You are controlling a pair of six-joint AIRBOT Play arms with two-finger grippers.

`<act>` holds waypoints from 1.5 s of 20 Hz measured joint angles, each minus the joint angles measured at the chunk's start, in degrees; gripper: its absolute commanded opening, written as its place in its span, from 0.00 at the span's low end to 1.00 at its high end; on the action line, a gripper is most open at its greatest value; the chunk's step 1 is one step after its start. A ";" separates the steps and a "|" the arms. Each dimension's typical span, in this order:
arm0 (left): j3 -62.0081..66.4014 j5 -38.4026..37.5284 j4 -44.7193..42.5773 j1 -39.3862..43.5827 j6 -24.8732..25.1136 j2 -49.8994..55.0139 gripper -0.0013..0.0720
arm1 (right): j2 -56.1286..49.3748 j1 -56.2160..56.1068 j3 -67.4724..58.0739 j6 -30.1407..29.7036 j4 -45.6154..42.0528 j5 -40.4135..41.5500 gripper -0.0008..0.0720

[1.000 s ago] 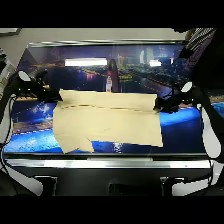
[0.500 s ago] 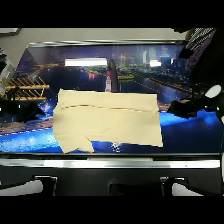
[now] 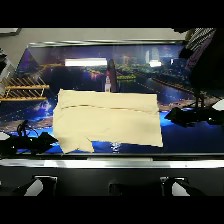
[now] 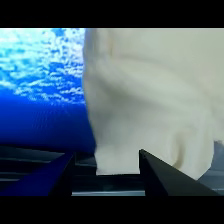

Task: Fold the clothes and pants, and hang the long-sleeved shirts on hangers.

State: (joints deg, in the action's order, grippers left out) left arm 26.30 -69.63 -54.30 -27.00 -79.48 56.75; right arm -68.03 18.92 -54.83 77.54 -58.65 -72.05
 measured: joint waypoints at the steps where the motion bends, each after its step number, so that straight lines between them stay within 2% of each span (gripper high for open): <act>1: -1.38 0.46 0.44 -0.04 0.37 -0.42 0.64 | 0.46 0.04 0.13 0.02 0.94 -0.13 0.66; 7: -5.73 3.87 5.38 0.07 3.72 -1.27 0.64 | 3.39 0.09 0.42 0.09 3.85 -2.05 0.66; 12: -6.40 5.55 7.43 1.66 4.66 0.42 0.64 | 5.77 0.09 0.44 0.63 4.57 -2.82 0.66; 13: -6.43 5.57 7.87 2.08 4.76 1.01 0.60 | 6.23 0.09 0.44 0.76 4.85 -2.82 0.66; 15: -6.51 6.16 7.91 2.82 4.85 2.29 0.20 | 7.10 0.09 0.44 0.92 5.22 -2.86 0.66; 16: -6.56 6.64 7.39 3.02 4.92 2.69 0.10 | 7.56 0.09 0.44 0.92 5.40 -2.91 0.66; 17: -6.56 7.08 7.48 3.17 4.94 2.97 0.04 | 8.00 0.09 0.44 0.94 5.53 -3.04 0.66; 22: -6.54 7.08 7.74 3.52 4.98 3.50 0.04 | 9.18 3.56 -0.04 0.44 5.75 -6.19 0.66; 24: -6.54 7.08 7.78 3.54 4.98 3.54 0.04 | 8.48 6.51 0.02 0.00 5.97 -6.23 0.71; 25: -6.54 7.06 7.80 3.54 4.98 3.54 0.04 | 7.61 7.63 0.44 -0.17 5.75 -6.40 0.74; 30: -6.43 6.60 7.80 3.54 5.09 3.54 0.04 | 1.49 9.40 5.66 -0.90 2.54 -7.72 0.74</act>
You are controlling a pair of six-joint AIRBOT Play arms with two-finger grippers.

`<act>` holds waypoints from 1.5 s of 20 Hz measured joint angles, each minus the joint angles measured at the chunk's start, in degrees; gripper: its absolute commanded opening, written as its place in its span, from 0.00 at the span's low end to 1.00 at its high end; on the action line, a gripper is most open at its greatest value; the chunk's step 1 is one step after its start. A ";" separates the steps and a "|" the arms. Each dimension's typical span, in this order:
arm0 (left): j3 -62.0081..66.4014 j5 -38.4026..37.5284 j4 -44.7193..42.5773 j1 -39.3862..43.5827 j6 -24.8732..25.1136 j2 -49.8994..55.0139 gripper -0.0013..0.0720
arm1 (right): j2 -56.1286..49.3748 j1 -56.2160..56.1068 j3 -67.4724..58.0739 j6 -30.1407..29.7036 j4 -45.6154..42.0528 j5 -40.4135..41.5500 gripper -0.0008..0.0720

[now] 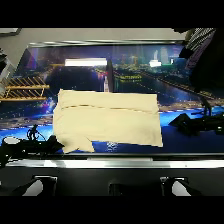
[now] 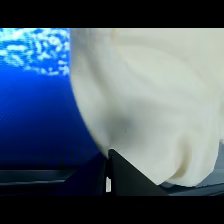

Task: Fold the clothes and pants, and hang the long-sleeved shirts on hangers.

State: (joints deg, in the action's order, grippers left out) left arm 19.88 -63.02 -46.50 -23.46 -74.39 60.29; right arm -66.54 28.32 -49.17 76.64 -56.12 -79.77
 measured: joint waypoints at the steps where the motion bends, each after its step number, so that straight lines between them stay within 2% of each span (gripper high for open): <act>1: 0.00 -0.11 0.02 0.00 0.02 0.00 0.04 | -0.81 0.09 1.31 -0.20 -0.70 0.04 0.74; 8: 0.04 -0.48 0.04 0.00 0.04 0.00 0.04 | -2.78 0.33 12.04 -3.93 -2.23 5.31 0.74; 15: 0.15 -0.63 0.04 0.00 -0.02 0.00 0.04 | -2.91 0.35 18.64 -8.48 4.02 8.87 0.71; 16: 0.17 -0.61 0.07 0.00 -0.02 0.00 0.04 | -2.91 0.37 19.15 -8.72 4.55 9.20 0.67; 19: 0.20 -0.61 0.07 0.00 -0.09 0.00 0.04 | -2.97 0.37 20.63 -9.27 5.22 10.88 0.31; 20: 0.28 -0.61 0.07 0.00 -0.09 0.00 0.04 | -3.02 0.35 20.96 -9.57 5.18 11.19 0.14; 21: 0.52 -0.63 0.04 0.00 -0.11 0.00 0.04 | -3.04 0.35 21.18 -9.68 5.03 11.69 0.05; 25: 4.68 -2.86 -0.42 0.00 -0.46 -0.50 0.03 | -2.27 0.35 21.40 -10.51 7.13 11.50 0.06; 30: 14.32 -12.11 -6.27 0.00 -6.56 -4.09 0.03 | 4.11 0.35 21.22 -6.19 6.69 5.44 0.05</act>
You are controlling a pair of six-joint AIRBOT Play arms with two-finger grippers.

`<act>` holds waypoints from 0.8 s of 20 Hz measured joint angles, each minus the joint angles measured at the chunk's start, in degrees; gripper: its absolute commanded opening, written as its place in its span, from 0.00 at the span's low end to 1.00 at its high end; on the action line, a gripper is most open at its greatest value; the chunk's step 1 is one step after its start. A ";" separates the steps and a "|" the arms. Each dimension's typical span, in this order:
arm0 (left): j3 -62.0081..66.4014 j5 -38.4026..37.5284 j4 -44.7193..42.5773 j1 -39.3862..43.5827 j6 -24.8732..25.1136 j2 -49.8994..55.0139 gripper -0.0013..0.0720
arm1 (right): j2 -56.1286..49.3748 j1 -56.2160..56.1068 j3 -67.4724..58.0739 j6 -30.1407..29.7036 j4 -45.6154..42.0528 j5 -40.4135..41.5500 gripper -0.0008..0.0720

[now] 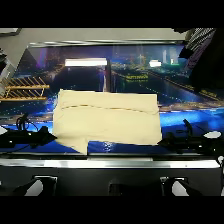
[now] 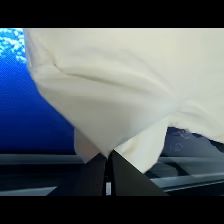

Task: Fold the clothes and pants, and hang the long-sleeved shirts on hangers.

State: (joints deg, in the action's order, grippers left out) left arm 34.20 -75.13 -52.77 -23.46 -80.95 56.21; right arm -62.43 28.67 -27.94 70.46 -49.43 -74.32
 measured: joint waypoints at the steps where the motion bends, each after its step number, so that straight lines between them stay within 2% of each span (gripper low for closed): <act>1: 1.42 -2.03 -1.16 0.00 -1.42 -1.22 0.03 | 2.19 0.00 0.00 1.55 -1.03 -1.62 0.05; 5: 4.31 -8.98 -4.09 0.02 -8.09 -7.78 0.03 | 11.89 0.00 0.00 7.43 -5.95 -7.30 0.05; 9: 5.55 -11.80 -4.63 0.02 -12.83 -12.07 0.03 | 18.91 -0.02 -0.92 8.79 -6.47 -10.05 0.05; 13: 9.55 -7.91 -4.17 1.57 -13.07 -7.48 0.03 | 19.37 -4.61 -5.60 6.67 -4.87 -1.11 0.05; 16: 16.02 -4.61 -3.89 4.79 -11.34 1.38 0.03 | 11.85 -12.76 -11.32 7.72 -7.54 7.58 0.05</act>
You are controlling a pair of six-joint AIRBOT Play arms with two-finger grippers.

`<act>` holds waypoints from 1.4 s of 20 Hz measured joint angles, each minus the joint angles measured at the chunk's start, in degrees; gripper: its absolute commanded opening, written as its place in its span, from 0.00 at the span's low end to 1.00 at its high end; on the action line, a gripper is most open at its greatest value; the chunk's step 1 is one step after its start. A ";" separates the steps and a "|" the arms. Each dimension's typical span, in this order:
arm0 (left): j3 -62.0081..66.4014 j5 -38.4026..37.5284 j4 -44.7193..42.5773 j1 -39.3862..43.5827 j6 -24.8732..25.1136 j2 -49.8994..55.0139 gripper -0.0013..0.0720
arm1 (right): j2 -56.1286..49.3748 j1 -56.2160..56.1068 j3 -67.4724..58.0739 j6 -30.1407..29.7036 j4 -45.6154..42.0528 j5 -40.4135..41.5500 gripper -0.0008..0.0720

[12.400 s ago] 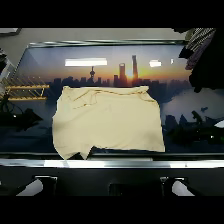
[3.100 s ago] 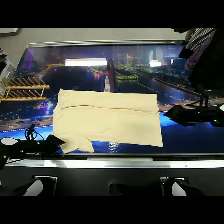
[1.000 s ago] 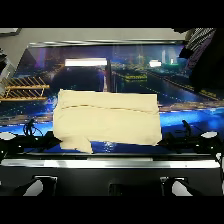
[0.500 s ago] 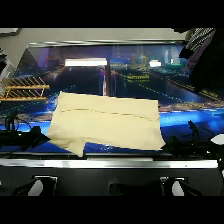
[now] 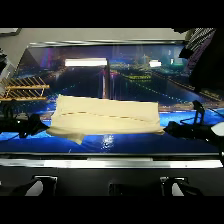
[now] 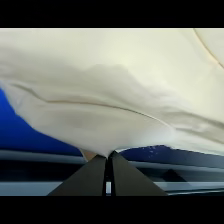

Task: Fold the clothes and pants, and hang the long-sleeved shirts on hangers.

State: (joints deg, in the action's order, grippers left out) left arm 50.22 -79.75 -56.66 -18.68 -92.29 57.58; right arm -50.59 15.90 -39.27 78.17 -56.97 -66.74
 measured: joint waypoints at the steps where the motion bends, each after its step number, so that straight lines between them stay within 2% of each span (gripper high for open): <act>1: 2.97 0.83 -0.02 1.20 0.52 3.89 0.03 | -3.50 -2.45 -2.27 0.85 -1.11 2.25 0.05; 4: 13.07 2.08 0.04 3.80 1.73 15.67 0.03 | -15.41 -7.72 -10.54 3.43 -4.35 7.17 0.05; 8: 29.51 1.22 0.09 5.81 2.21 31.12 0.03 | -27.85 -10.08 -21.68 5.33 -5.99 9.31 0.05; 13: 46.25 -1.51 0.13 6.62 1.60 44.41 0.03 | -35.10 -10.78 -29.77 6.99 -7.56 10.05 0.05; 19: 55.01 -2.40 0.26 8.31 0.57 54.69 0.04 | -39.76 -10.88 -31.78 7.85 -7.72 12.07 0.07; 20: 55.49 -2.45 0.24 8.61 0.57 55.71 0.11 | -40.28 -10.88 -31.85 7.85 -7.43 12.31 0.18; 21: 55.87 -2.49 0.33 8.87 0.57 56.52 0.26 | -40.72 -10.88 -31.93 7.93 -7.06 12.50 0.32; 23: 56.61 -2.49 0.26 9.05 0.57 57.51 0.44 | -41.16 -10.62 -32.37 8.07 -6.25 11.85 0.63; 27: 61.86 -4.15 -0.76 8.50 0.63 58.14 0.46 | -39.98 -5.84 -35.67 7.50 -4.70 5.38 0.76; 28: 63.69 -4.98 -1.42 8.39 0.68 57.96 0.52 | -39.65 -3.80 -36.17 6.56 -3.76 3.48 0.76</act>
State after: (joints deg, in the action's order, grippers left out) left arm 113.91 -84.73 -58.08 -10.28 -91.61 115.55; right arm -90.24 12.10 -75.44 84.73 -60.73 -63.26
